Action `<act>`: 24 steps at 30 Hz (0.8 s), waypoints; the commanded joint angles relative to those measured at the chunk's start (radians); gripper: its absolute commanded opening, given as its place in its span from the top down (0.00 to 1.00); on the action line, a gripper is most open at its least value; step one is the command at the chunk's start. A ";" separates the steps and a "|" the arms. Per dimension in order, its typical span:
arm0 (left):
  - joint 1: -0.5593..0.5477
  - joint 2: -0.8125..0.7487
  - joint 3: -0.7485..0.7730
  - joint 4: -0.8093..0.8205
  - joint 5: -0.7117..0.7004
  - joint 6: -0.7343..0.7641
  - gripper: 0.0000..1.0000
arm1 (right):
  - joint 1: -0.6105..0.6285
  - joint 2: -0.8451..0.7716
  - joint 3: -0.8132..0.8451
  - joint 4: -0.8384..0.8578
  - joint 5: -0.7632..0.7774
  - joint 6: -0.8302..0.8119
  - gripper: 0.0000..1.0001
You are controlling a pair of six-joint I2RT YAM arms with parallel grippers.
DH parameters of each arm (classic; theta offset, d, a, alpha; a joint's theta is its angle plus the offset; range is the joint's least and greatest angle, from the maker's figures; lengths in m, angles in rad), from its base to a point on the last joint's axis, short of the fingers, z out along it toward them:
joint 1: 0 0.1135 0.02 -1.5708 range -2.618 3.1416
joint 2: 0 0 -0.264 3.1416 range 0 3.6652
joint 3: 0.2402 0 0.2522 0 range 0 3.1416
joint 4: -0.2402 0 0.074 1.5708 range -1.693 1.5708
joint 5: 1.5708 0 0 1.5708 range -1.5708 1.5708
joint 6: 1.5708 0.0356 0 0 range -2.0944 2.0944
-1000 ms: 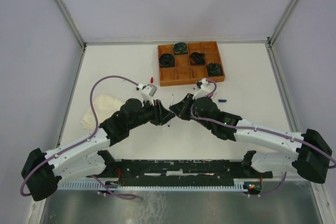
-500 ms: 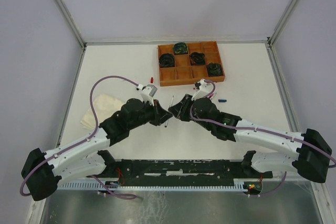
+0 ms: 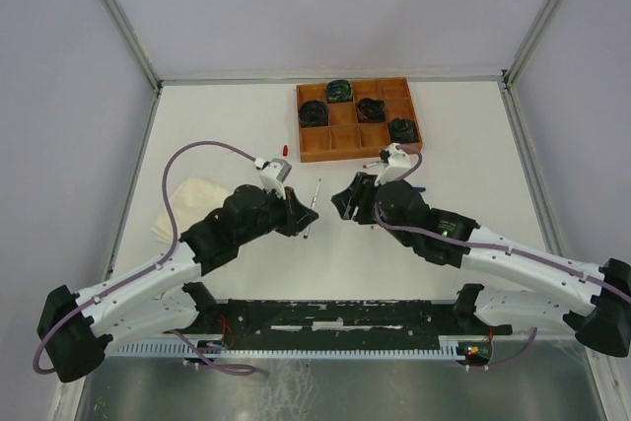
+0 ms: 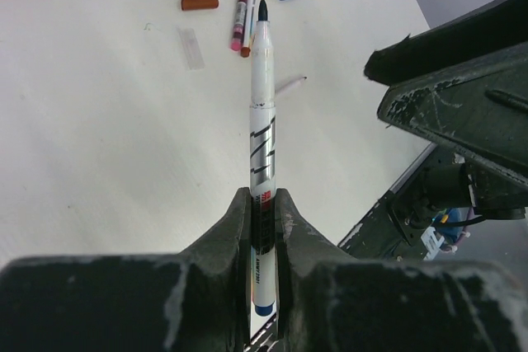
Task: Insert the pens into the pen caps
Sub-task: Pick up the pen from the center of the board, then insert the pen cap onto the pen.
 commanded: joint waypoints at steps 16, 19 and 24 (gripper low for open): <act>-0.002 -0.086 0.178 -0.282 -0.153 0.174 0.97 | -0.282 0.047 0.241 -0.617 0.045 -0.409 0.15; -0.002 -0.086 0.200 -0.335 -0.176 0.189 0.97 | -0.379 0.124 0.269 -0.621 -0.056 -0.491 0.15; -0.001 -0.109 0.223 -0.404 -0.199 0.206 0.97 | -0.488 0.285 0.331 -0.617 -0.149 -0.607 0.17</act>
